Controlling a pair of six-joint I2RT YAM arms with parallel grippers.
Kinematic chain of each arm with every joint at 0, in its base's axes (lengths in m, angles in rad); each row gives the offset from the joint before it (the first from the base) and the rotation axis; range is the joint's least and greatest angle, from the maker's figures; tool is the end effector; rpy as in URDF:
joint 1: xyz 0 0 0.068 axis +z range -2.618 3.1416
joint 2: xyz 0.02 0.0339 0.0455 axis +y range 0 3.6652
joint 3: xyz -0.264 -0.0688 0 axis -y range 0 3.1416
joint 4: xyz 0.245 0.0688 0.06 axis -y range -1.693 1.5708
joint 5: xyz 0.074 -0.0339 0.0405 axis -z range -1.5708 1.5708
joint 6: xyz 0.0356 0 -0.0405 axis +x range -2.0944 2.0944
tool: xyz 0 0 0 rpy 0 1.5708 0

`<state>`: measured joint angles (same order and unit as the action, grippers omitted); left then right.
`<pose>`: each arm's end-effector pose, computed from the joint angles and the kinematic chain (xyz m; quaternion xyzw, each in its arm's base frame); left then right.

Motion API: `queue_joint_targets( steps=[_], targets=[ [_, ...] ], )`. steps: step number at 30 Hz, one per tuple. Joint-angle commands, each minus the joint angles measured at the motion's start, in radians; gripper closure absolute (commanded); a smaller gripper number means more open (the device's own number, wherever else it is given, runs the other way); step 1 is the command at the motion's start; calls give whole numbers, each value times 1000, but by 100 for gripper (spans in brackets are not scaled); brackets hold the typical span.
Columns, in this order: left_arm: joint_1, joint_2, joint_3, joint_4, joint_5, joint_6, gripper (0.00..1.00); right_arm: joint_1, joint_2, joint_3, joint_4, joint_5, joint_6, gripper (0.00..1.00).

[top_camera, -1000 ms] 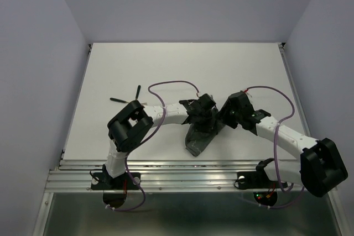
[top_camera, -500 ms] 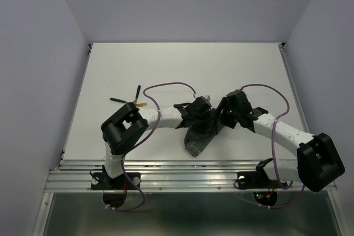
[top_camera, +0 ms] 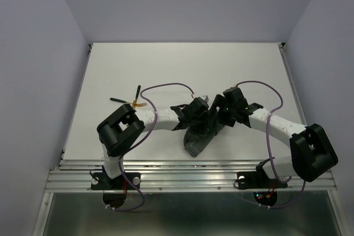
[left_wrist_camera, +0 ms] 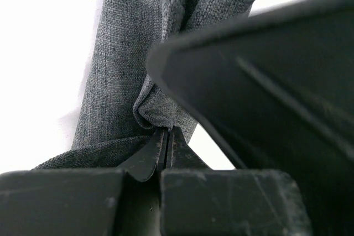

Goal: Fold the napkin into a case and place the utensils inside
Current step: Fold the 2/3-rectangle-folded napkin at the center of the board.

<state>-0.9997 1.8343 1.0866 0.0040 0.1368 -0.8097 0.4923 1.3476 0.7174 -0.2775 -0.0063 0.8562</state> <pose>0.2065 -0.3304 0.1718 0.1140 0.9068 -0.3539 0.1985 0.2311 0.1242 0.1887 0.1701 0.9301 0.2055 0.2524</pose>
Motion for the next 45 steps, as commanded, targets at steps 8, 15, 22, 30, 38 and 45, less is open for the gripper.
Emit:
queue_joint_targets(
  steps=[8,15,22,30,38,45],
  targets=[
    [-5,-58,-14,37,-8,9,100,5,1,71,-63,126,-28,30],
    [-5,-63,-13,37,-11,6,100,5,2,47,-68,131,-19,38],
    [-5,-69,-21,37,-17,4,100,5,-7,37,-72,147,-9,49],
    [-5,-69,-24,37,-19,4,100,5,-2,17,-78,158,10,63],
    [-5,-89,-28,34,-16,10,100,5,2,-25,-71,170,23,85],
    [-5,-142,-8,-15,3,53,84,5,15,-70,-6,152,9,99]
  ],
)
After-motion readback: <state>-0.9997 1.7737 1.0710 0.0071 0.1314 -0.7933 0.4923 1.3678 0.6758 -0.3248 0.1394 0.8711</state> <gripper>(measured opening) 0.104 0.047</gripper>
